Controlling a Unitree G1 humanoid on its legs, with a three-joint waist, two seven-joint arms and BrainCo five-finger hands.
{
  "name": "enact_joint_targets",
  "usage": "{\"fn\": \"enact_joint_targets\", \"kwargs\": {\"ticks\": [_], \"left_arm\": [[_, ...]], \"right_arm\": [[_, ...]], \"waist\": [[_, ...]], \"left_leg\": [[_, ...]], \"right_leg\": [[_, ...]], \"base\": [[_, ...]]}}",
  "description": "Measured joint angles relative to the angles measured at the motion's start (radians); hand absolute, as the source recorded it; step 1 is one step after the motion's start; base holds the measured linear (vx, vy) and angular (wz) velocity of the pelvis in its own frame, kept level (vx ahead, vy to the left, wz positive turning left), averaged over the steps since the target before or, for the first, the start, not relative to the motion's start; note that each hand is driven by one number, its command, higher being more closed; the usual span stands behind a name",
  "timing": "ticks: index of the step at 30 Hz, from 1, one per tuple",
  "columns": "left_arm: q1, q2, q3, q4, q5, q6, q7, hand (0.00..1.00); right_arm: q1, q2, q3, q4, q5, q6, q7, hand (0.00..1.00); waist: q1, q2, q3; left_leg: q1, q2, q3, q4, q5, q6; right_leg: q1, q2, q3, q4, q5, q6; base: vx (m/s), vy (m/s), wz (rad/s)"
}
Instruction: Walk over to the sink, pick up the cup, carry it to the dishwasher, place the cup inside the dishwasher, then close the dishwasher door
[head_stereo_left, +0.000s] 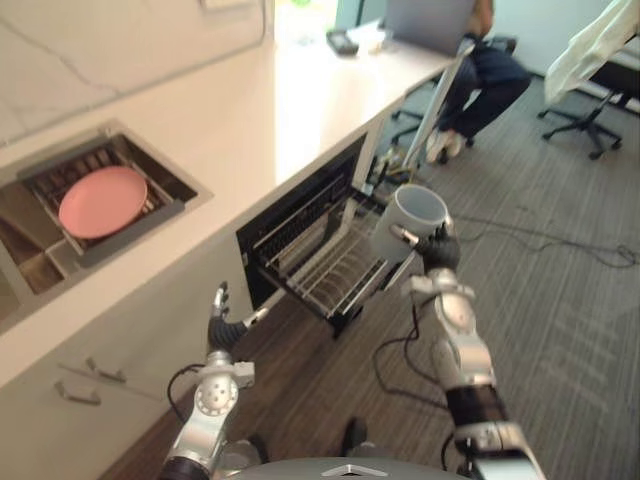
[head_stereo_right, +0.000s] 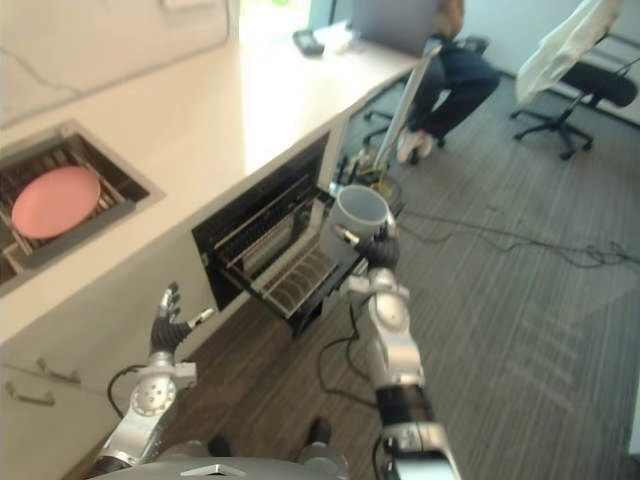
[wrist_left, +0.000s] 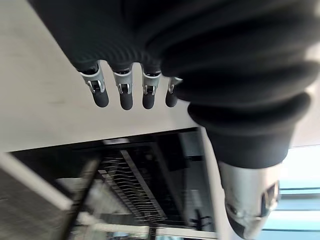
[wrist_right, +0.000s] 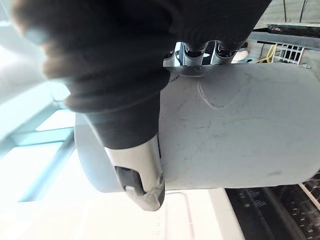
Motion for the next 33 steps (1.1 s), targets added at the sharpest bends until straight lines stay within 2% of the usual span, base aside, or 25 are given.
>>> {"fn": "enact_joint_targets", "kwargs": {"ticks": [3,4,6,8,10,12,13,15,20,24,25,33], "left_arm": [[-0.018,0.032,0.019,0.093,-0.052,0.042,-0.082,0.00],[-0.020,0.037,0.018,0.107,-0.058,0.046,-0.094,0.00],[-0.019,0.040,0.017,0.132,-0.087,0.052,-0.140,0.00],[-0.016,0.040,0.016,0.138,-0.121,0.052,-0.171,0.00],[-0.016,0.040,0.007,0.155,-0.145,0.042,-0.198,0.00],[-0.032,0.042,-0.019,0.176,-0.176,0.025,-0.225,0.00],[-0.036,0.042,-0.024,0.177,-0.183,0.020,-0.232,0.00],[-0.043,0.040,-0.039,0.177,-0.207,0.006,-0.247,0.00],[-0.071,0.034,-0.069,0.181,-0.240,-0.010,-0.250,0.00],[-0.072,0.033,-0.071,0.180,-0.272,-0.012,-0.273,0.00],[-0.072,0.032,-0.071,0.180,-0.273,-0.013,-0.278,0.00],[-0.072,0.033,-0.080,0.167,-0.290,-0.011,-0.279,0.00]], "right_arm": [[-0.308,-0.171,0.016,0.291,0.003,0.039,0.035,1.00],[-0.360,-0.204,0.026,0.342,0.005,0.047,0.042,1.00],[-0.525,-0.313,0.090,0.508,0.008,0.072,0.069,1.00],[-0.602,-0.350,0.140,0.595,0.008,0.093,0.086,1.00],[-0.645,-0.364,0.177,0.675,0.000,0.115,0.112,1.00],[-0.711,-0.373,0.215,0.782,-0.009,0.160,0.158,1.00],[-0.727,-0.376,0.223,0.801,-0.025,0.171,0.173,1.00],[-0.771,-0.387,0.259,0.847,-0.063,0.183,0.244,1.00],[-0.863,-0.387,0.299,0.912,-0.176,0.205,0.345,1.00],[-0.896,-0.384,0.298,0.951,-0.198,0.221,0.350,1.00],[-0.897,-0.384,0.298,0.952,-0.213,0.228,0.350,0.00],[-0.914,-0.369,0.297,0.990,-0.226,0.268,0.319,0.00]], "waist": [[0.027,0.020,0.112],[0.034,0.029,0.132],[0.065,0.063,0.194],[0.079,0.080,0.239],[0.099,0.084,0.245],[0.127,0.096,0.255],[0.132,0.103,0.263],[0.159,0.125,0.276],[0.201,0.174,0.303],[0.210,0.175,0.303],[0.211,0.175,0.303],[0.217,0.175,0.303]], "left_leg": [[-0.125,0.006,-0.050,0.079,0.009,0.004],[-0.148,0.009,-0.059,0.093,0.011,0.007],[-0.231,0.017,-0.087,0.135,0.016,0.015],[-0.259,0.017,-0.112,0.152,0.016,0.016],[-0.300,0.016,-0.128,0.162,0.016,0.016],[-0.349,0.012,-0.141,0.176,0.020,0.022],[-0.356,0.010,-0.146,0.182,0.019,0.023],[-0.396,0.003,-0.153,0.194,0.021,0.031],[-0.460,0.002,-0.178,0.203,0.041,0.031],[-0.495,0.003,-0.188,0.203,0.050,0.027],[-0.501,0.004,-0.190,0.203,0.051,0.028],[-0.524,0.006,-0.204,0.205,0.060,0.027]], "right_leg": [[-0.073,-0.003,-0.048,0.000,0.046,-0.022],[-0.084,-0.001,-0.057,0.000,0.054,-0.017],[-0.132,0.006,-0.083,0.001,0.070,-0.024],[-0.140,0.011,-0.098,0.001,0.073,-0.025],[-0.171,0.012,-0.107,0.001,0.083,-0.028],[-0.207,0.010,-0.110,0.001,0.098,-0.033],[-0.209,0.007,-0.111,0.001,0.098,-0.034],[-0.236,-0.001,-0.113,0.001,0.098,-0.034],[-0.280,0.002,-0.138,0.001,0.098,-0.035],[-0.313,0.005,-0.144,0.007,0.097,-0.042],[-0.319,0.004,-0.146,0.011,0.095,-0.044],[-0.340,0.004,-0.161,0.029,0.085,-0.053]], "base": [[-0.07,-0.012,0.48],[-0.05,-0.008,0.35],[-0.04,-0.007,0.33],[-0.02,0.010,0.28],[-0.03,0.044,0.21],[-0.04,0.079,0.16],[-0.06,0.102,0.19],[-0.07,0.094,0.16],[-0.06,0.030,0.15],[-0.05,0.021,0.05],[-0.03,0.033,0.02],[-0.02,0.035,0.05]]}}
